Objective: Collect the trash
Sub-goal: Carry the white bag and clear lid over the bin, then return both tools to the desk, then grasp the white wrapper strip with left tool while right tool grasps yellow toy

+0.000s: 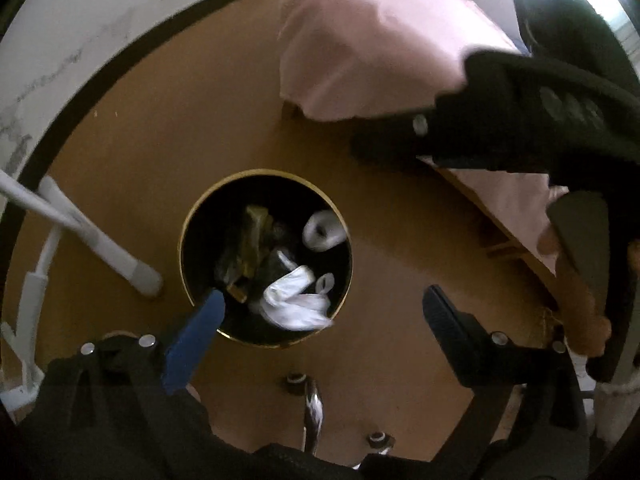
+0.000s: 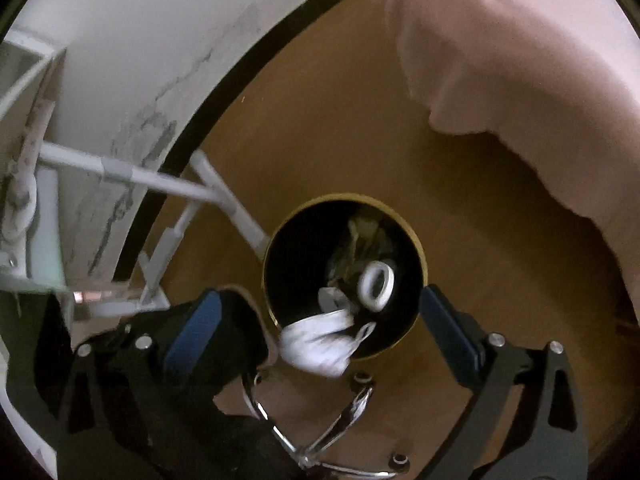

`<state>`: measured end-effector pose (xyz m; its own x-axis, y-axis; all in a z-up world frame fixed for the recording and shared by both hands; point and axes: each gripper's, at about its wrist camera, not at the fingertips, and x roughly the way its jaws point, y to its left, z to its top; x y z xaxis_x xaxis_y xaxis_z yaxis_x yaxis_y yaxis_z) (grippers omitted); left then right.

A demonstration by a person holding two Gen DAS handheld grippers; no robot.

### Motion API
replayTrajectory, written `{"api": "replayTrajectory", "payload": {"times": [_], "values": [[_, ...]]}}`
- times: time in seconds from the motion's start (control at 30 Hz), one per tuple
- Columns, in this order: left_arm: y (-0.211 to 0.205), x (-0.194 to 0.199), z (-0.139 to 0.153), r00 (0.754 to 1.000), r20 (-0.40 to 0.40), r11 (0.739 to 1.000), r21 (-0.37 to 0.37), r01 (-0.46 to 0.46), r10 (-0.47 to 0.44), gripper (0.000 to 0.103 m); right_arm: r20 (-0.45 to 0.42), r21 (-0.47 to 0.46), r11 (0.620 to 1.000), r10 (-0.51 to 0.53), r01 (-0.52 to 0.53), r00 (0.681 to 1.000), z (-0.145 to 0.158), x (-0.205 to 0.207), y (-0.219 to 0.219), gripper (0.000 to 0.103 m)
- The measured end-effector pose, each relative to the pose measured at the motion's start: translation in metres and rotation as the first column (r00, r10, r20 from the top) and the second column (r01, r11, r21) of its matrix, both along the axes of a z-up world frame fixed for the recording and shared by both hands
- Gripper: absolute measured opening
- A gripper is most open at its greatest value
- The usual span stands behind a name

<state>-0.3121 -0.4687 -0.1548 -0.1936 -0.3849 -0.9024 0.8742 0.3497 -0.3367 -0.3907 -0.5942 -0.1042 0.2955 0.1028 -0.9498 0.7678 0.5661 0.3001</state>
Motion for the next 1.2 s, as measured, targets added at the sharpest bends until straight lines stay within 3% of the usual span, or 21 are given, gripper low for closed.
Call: {"api": "replayTrajectory", "payload": {"times": [0.07, 0.13, 0.23, 0.33, 0.4, 0.43, 0.5, 0.53, 0.57, 0.6, 0.67, 0.7, 0.77, 0.8, 0.9, 0.97, 1.03, 1.07, 1.1, 1.13, 1.2], "values": [[0.007, -0.008, 0.023, 0.999, 0.039, 0.998, -0.057, 0.013, -0.010, 0.096, 0.019, -0.066, 0.995, -0.070, 0.071, 0.997, 0.022, -0.011, -0.009, 0.096], [0.011, -0.004, 0.060, 0.996, 0.082, 0.991, -0.128, 0.032, -0.021, 0.096, 0.034, -0.195, 0.972, -0.123, 0.128, 0.992, 0.053, -0.023, -0.011, 0.096], [0.045, -0.009, 0.143, 0.985, 0.172, 0.954, -0.291, 0.068, -0.017, 0.096, 0.063, -0.428, 0.891, -0.140, 0.153, 0.988, 0.104, -0.030, -0.001, 0.096], [0.094, 0.009, 0.218, 0.954, 0.285, 0.921, -0.388, 0.030, 0.089, 0.096, 0.107, -0.559, 0.818, -0.091, 0.136, 0.990, 0.143, -0.023, 0.014, 0.096], [0.127, 0.034, 0.249, 0.924, 0.339, 0.908, -0.419, -0.020, 0.177, 0.096, 0.163, -0.581, 0.803, -0.044, 0.132, 0.986, 0.165, -0.009, 0.025, 0.096], [0.145, 0.050, 0.262, 0.905, 0.359, 0.902, -0.427, -0.058, 0.229, 0.096, 0.186, -0.586, 0.799, -0.028, 0.134, 0.982, 0.173, -0.002, 0.028, 0.096], [0.195, 0.103, 0.280, 0.800, 0.448, 0.885, -0.416, -0.208, 0.399, 0.096, 0.226, -0.587, 0.800, 0.011, 0.127, 0.974, 0.187, 0.015, 0.041, 0.096], [0.211, 0.121, 0.282, 0.759, 0.476, 0.877, -0.407, -0.257, 0.443, 0.096, 0.244, -0.579, 0.807, 0.036, 0.116, 0.969, 0.191, 0.028, 0.049, 0.096], [0.235, 0.152, 0.283, 0.700, 0.504, 0.857, -0.389, -0.339, 0.506, 0.096, 0.260, -0.567, 0.817, 0.063, 0.100, 0.963, 0.195, 0.041, 0.057, 0.096], [0.257, 0.181, 0.282, 0.660, 0.512, 0.834, -0.375, -0.404, 0.550, 0.096, 0.273, -0.556, 0.828, 0.091, 0.080, 0.958, 0.197, 0.053, 0.065, 0.096], [0.292, 0.239, 0.271, 0.619, 0.510, 0.799, -0.311, -0.514, 0.597, 0.089, 0.289, -0.544, 0.839, 0.156, 0.028, 0.944, 0.201, 0.077, 0.084, 0.096], [0.305, 0.269, 0.262, 0.628, 0.498, 0.793, -0.248, -0.557, 0.597, 0.079, 0.289, -0.548, 0.836, 0.187, 0.002, 0.939, 0.203, 0.088, 0.093, 0.096], [0.320, 0.310, 0.245, 0.662, 0.469, 0.789, -0.137, -0.599, 0.584, 0.078, 0.271, -0.571, 0.819, 0.253, -0.057, 0.929, 0.206, 0.113, 0.113, 0.096], [0.324, 0.322, 0.239, 0.660, 0.479, 0.787, -0.112, -0.607, 0.578, 0.078, 0.259, -0.584, 0.808, 0.280, -0.081, 0.925, 0.209, 0.122, 0.124, 0.096], [0.328, 0.350, 0.232, 0.663, 0.467, 0.783, -0.112, -0.611, 0.585, 0.078, 0.228, -0.616, 0.777, 0.338, -0.133, 0.913, 0.212, 0.144, 0.148, 0.096], [0.323, 0.362, 0.222, 0.679, 0.458, 0.791, -0.094, -0.604, 0.574, 0.075, 0.215, -0.619, 0.770, 0.356, -0.155, 0.909, 0.213, 0.154, 0.158, 0.096], [0.318, 0.364, 0.210, 0.705, 0.440, 0.802, -0.063, -0.594, 0.557, 0.053, 0.205, -0.621, 0.766, 0.364, -0.167, 0.908, 0.215, 0.163, 0.167, 0.096], [0.319, 0.366, 0.207, 0.710, 0.430, 0.805, -0.071, -0.589, 0.557, 0.050, 0.202, -0.624, 0.763, 0.369, -0.171, 0.907, 0.216, 0.169, 0.172, 0.096], [0.320, 0.365, 0.206, 0.709, 0.427, 0.806, -0.084, -0.586, 0.561, 0.040, 0.198, -0.631, 0.756, 0.376, -0.176, 0.905, 0.219, 0.175, 0.177, 0.096], [0.322, 0.365, 0.207, 0.708, 0.433, 0.809, -0.093, -0.581, 0.558, 0.014, 0.189, -0.640, 0.746, 0.383, -0.182, 0.904, 0.220, 0.180, 0.182, 0.096], [0.331, 0.361, 0.207, 0.712, 0.405, 0.806, -0.126, -0.578, 0.574, 0.012, 0.166, -0.658, 0.723, 0.414, -0.212, 0.895, 0.221, 0.199, 0.195, 0.096]]}}
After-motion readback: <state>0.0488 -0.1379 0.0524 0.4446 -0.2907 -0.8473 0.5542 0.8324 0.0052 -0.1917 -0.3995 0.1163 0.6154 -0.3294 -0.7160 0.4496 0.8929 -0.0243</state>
